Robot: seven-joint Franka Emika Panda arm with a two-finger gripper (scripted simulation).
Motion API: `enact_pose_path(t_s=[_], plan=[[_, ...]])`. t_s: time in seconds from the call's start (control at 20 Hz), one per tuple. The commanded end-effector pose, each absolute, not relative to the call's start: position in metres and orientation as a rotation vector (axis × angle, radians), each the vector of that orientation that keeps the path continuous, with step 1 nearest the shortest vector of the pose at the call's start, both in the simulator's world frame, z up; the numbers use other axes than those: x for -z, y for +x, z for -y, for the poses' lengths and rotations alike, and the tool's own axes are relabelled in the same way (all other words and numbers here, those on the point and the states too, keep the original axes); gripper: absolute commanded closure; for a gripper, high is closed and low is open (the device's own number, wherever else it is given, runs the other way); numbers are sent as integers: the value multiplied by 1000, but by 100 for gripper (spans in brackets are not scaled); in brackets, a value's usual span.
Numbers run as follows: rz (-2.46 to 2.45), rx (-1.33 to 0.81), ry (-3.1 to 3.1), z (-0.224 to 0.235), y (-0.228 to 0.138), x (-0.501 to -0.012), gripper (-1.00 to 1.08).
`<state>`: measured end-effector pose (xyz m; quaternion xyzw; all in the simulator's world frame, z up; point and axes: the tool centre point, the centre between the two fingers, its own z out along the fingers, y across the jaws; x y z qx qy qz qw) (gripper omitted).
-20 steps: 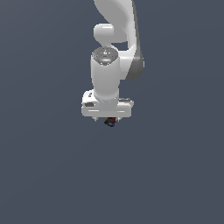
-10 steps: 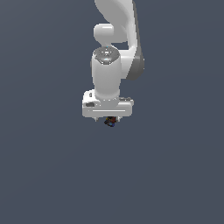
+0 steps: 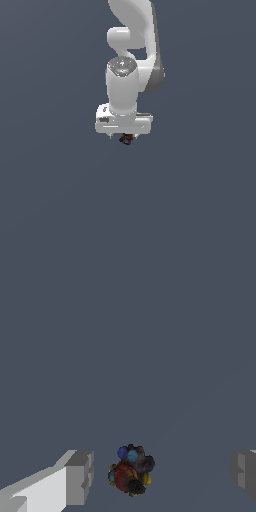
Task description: Pick up the object and move it to a goal position.
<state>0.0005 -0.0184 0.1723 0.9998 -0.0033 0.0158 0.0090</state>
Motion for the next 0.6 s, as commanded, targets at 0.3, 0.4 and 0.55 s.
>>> enact_pose_path(t_s=[0.3,0.4,0.55], plan=[[221,-33,3127,12,-27,-139,-92],[295,-27,3124,10,-38,-128,-92],[408,-19,3114,8,-54,-112,-92]])
